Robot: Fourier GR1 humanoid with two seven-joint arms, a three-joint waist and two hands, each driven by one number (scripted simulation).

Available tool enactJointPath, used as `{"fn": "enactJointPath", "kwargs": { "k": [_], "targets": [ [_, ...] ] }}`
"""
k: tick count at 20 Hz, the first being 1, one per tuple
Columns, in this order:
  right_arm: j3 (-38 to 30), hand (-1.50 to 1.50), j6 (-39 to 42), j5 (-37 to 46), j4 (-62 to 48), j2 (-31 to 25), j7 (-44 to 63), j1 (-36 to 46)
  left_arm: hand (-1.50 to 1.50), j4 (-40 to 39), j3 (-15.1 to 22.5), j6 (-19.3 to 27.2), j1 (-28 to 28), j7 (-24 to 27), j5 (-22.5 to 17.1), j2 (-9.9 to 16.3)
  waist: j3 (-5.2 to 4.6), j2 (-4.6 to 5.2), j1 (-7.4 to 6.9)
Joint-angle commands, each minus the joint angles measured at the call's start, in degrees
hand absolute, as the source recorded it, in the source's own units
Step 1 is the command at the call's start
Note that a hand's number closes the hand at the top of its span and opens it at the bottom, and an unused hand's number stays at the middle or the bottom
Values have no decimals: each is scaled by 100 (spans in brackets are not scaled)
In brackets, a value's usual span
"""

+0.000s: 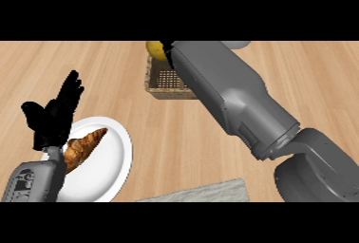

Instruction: Pick the lemon from the placemat and place it in the basket

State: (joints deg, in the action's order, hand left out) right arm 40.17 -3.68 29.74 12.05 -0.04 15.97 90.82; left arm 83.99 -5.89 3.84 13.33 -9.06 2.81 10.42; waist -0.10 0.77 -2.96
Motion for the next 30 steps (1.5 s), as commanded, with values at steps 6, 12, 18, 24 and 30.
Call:
{"fn": "enactJointPath", "kwargs": {
  "k": [6,12,18,24,30],
  "targets": [
    [-144,150,522,-103,29,4,504,-157,0,-150,-57,65,244,-174,-18,-38,0,2,6],
    [-329,-150,320,-121,-108,4,781,-223,0,29,-5,-122,-187,173,16,43,1,5,-20],
    [-1025,-150,-837,-595,247,4,572,-184,0,34,-95,-126,13,-68,-93,70,7,-6,16],
    [-1879,-150,-1360,-1171,468,-194,652,26,0,245,-142,-79,-81,-101,-73,118,11,-41,104],
    [-2498,-150,-1744,-1601,882,-385,992,-218,0,-71,-352,-137,7,-101,-196,217,10,-75,268]
  ]
}}
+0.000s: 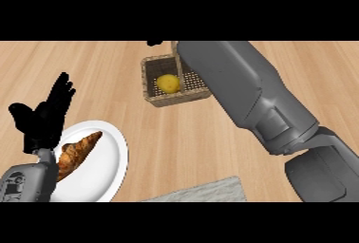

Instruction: Pick the lemon from the placemat and place it in the basket

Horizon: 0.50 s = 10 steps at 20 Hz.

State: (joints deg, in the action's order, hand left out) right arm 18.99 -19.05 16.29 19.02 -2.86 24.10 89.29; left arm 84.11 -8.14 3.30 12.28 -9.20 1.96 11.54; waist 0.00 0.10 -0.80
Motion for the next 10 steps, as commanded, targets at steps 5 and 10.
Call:
{"fn": "enactJointPath", "kwargs": {
  "k": [5,10],
  "targets": [
    [-815,-150,117,-658,799,-908,-88,-774,0,285,-91,-93,-587,273,-89,19,6,-76,140],
    [-918,-150,731,-846,1800,-1415,-375,-1648,0,89,-231,-85,-130,-114,-97,204,4,-68,232]
  ]
}}
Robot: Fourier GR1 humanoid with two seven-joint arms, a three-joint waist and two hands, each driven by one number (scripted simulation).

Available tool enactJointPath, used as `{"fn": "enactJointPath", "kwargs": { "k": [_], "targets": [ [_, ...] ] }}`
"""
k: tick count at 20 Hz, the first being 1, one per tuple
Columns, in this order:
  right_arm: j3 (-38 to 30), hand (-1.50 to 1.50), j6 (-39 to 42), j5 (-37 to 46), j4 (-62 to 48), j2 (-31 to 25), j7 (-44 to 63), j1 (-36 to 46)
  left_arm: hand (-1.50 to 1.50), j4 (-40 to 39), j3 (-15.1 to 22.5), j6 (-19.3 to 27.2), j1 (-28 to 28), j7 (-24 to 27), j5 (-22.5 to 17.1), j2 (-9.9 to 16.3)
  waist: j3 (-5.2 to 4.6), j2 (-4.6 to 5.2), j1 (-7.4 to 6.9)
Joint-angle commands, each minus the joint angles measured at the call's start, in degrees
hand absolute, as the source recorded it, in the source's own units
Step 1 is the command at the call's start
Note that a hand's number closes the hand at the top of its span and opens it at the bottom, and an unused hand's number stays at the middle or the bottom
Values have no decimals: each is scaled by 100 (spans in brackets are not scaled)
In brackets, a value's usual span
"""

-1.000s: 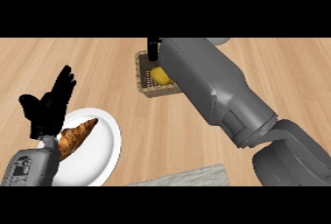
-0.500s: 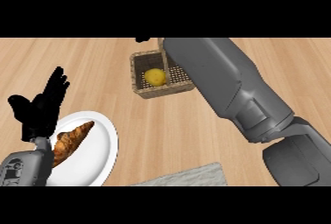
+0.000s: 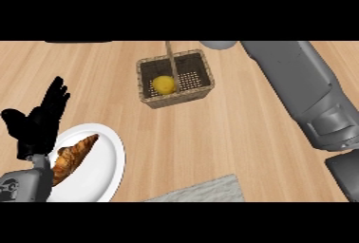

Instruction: Pick the lemon from the placemat and place it in the basket

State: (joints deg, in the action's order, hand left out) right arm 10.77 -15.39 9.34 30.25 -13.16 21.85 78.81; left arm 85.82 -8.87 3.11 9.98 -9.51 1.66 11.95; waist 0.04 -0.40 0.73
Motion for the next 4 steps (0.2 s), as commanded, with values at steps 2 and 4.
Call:
{"fn": "enactJointPath", "kwargs": {
  "k": [2,4],
  "targets": [
    [-254,-150,466,-298,1002,-535,-215,-903,0,536,53,63,-13,-522,-30,-19,2,-10,2],
    [-257,-150,791,-425,1613,-684,-205,-1315,0,68,-15,36,-236,85,9,-83,-3,-14,59]
  ]
}}
